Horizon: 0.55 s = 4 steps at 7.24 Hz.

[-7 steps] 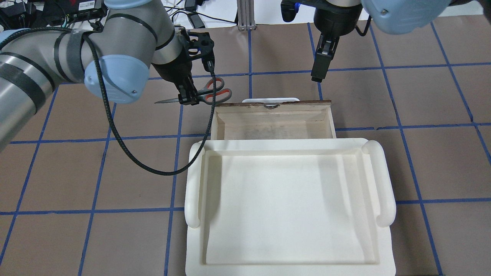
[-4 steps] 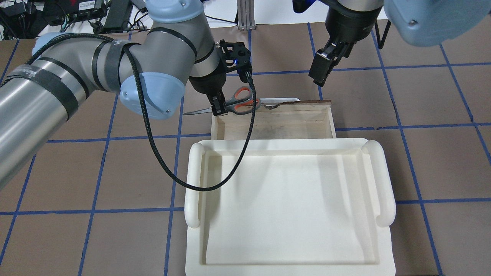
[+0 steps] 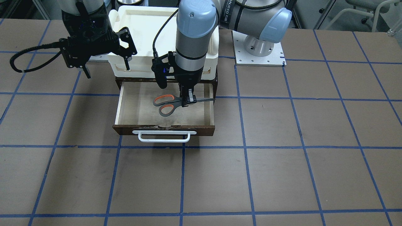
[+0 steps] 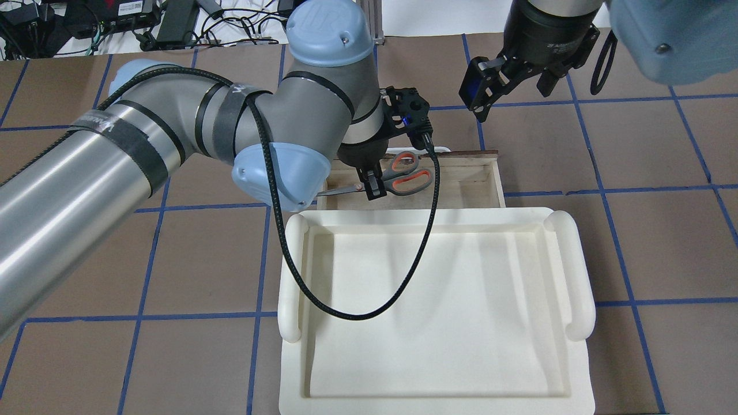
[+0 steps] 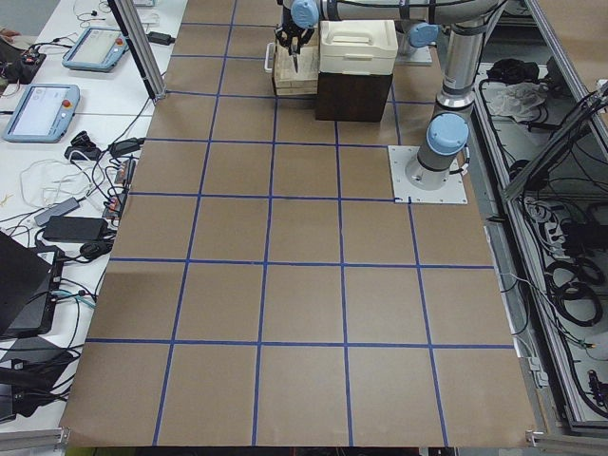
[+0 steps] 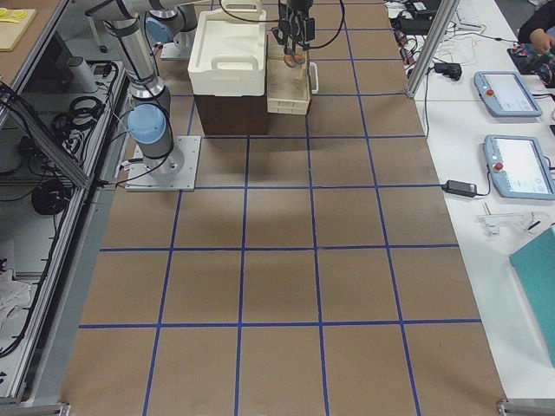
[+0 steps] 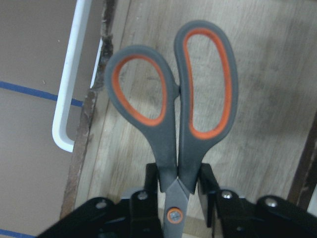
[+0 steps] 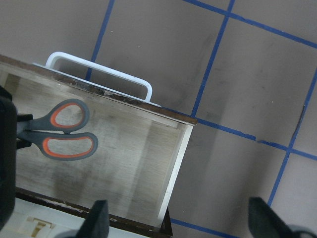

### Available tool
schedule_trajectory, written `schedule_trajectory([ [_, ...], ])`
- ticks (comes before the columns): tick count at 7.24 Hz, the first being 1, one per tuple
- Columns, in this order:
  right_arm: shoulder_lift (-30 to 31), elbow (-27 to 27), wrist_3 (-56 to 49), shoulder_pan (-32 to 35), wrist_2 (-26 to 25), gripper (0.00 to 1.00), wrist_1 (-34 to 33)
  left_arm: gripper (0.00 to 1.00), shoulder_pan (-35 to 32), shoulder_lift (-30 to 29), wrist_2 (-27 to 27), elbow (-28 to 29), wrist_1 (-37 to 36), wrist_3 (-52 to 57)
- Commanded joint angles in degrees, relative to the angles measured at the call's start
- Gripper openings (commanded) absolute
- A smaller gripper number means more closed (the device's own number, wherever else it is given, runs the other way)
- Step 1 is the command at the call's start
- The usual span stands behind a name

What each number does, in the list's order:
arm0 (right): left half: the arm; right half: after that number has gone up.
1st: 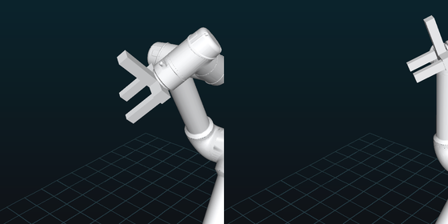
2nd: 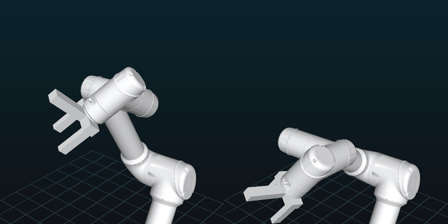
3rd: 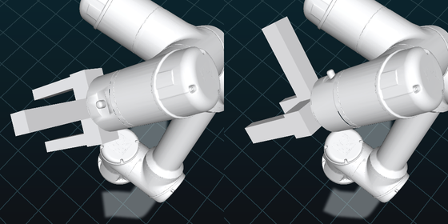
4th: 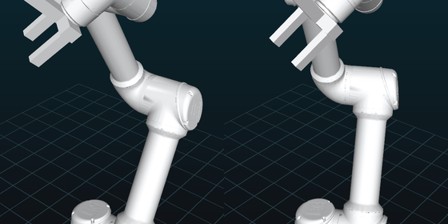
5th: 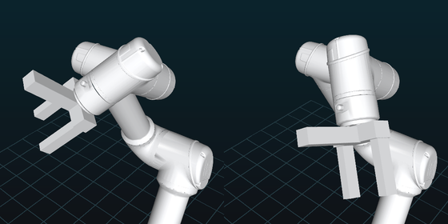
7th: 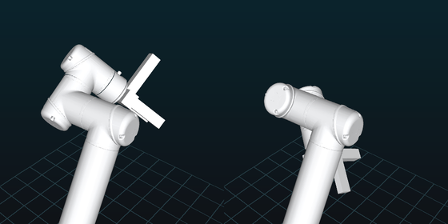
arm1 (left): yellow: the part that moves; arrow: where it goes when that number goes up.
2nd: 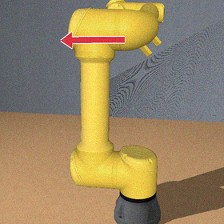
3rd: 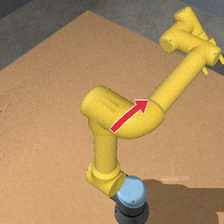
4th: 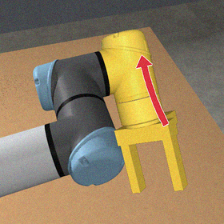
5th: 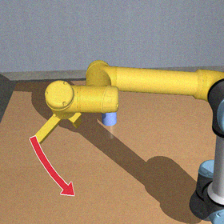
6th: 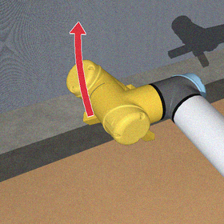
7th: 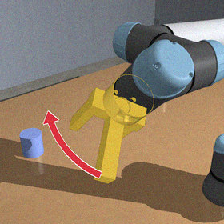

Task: Place scissors in drawer with both arms

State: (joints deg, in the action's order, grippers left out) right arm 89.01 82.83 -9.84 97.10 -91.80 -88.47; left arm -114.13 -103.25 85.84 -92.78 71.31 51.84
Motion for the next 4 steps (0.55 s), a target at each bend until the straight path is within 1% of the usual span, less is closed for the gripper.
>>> schedule_trajectory([
  [1, 0.55, 0.14, 8.40, -0.15, -3.54, 1.00, -0.39, 0.00, -1.53, -1.16, -0.15, -0.30, -0.03, -1.03],
  [2, 0.55, 0.14, 8.69, -0.15, -3.56, 1.00, -0.56, 0.00, -2.75, -1.95, 0.02, -0.56, -0.12, -1.30],
  [4, 0.55, 0.23, 8.43, 0.02, -2.68, 1.00, -0.56, 0.00, -3.12, -3.88, -0.24, -0.56, -1.16, -1.21],
])
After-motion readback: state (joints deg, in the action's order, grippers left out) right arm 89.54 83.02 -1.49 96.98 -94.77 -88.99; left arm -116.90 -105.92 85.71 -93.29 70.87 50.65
